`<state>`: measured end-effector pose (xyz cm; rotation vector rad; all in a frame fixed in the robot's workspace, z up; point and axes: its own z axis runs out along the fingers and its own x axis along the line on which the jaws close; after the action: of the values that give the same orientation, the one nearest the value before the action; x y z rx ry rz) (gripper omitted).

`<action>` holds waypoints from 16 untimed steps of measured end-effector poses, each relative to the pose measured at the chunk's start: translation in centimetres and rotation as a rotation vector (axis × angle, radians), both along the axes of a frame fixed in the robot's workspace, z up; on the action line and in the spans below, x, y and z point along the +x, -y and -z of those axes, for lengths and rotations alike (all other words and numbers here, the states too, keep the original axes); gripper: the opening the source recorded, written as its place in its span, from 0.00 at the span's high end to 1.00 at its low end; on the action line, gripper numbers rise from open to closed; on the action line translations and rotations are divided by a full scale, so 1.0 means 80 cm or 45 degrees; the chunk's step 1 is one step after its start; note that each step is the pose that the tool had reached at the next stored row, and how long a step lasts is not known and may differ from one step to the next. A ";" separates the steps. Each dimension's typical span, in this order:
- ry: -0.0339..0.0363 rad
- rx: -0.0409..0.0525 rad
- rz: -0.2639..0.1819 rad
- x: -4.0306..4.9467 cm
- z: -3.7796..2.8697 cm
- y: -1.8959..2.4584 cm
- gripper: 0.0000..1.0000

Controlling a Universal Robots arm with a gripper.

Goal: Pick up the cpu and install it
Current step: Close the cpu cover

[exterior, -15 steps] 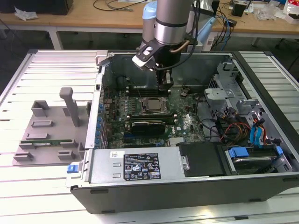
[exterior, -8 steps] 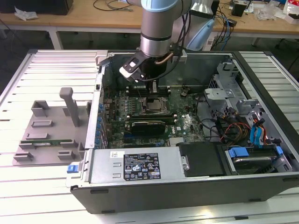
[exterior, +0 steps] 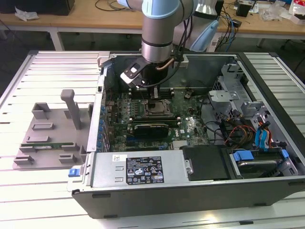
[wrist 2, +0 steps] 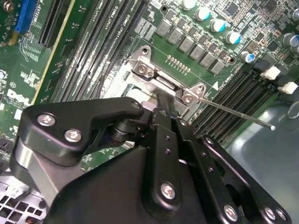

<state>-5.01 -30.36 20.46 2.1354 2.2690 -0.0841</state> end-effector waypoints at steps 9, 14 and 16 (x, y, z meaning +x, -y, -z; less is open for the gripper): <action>-0.0008 0.001 0.000 0.017 -0.0192 -0.0001 0.89; -0.0009 0.001 0.000 0.017 -0.0551 -0.0001 0.89; -0.0009 0.001 0.000 0.017 -0.0737 -0.0001 0.89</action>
<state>-3.63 -30.35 26.36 2.1362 2.2694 -0.0843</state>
